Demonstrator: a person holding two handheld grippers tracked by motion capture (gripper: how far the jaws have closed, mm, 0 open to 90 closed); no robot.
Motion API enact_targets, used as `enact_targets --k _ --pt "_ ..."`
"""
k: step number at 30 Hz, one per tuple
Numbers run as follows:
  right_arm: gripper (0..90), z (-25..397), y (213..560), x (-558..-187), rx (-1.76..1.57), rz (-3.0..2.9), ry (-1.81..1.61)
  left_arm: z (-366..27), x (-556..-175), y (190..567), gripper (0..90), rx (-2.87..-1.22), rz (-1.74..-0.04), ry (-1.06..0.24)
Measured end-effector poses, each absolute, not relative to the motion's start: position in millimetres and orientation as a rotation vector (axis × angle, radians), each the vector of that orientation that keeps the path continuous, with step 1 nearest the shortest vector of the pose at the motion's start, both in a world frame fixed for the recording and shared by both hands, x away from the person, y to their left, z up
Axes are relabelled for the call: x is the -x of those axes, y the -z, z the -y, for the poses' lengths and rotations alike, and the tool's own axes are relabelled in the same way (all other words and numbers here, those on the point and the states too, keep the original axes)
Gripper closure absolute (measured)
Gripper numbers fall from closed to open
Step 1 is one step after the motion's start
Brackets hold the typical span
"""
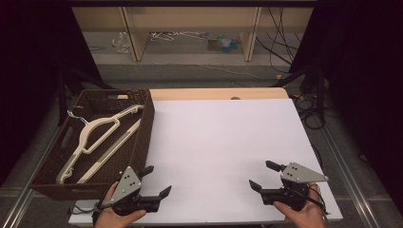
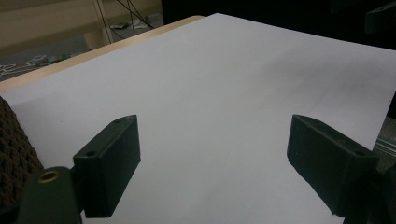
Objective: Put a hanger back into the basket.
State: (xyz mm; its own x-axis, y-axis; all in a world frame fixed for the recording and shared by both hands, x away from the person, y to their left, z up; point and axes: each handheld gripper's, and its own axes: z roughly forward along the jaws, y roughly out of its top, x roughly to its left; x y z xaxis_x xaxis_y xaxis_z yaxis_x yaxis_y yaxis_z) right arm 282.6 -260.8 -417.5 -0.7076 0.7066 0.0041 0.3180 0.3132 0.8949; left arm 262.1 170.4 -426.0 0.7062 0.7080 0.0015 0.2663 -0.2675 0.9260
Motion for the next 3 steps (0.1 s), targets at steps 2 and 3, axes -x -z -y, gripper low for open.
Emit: enact_targets --k 2,3 --pt "16.5 260.8 417.9 -282.8 -0.912 -2.199 -1.360 -170.3 -262.0 426.0 17.1 -1.840 -0.763 -0.514" --pt "16.4 260.8 418.1 -282.8 -0.913 -2.199 -1.359 -170.1 -261.8 426.1 17.1 -1.838 -0.762 -0.514"
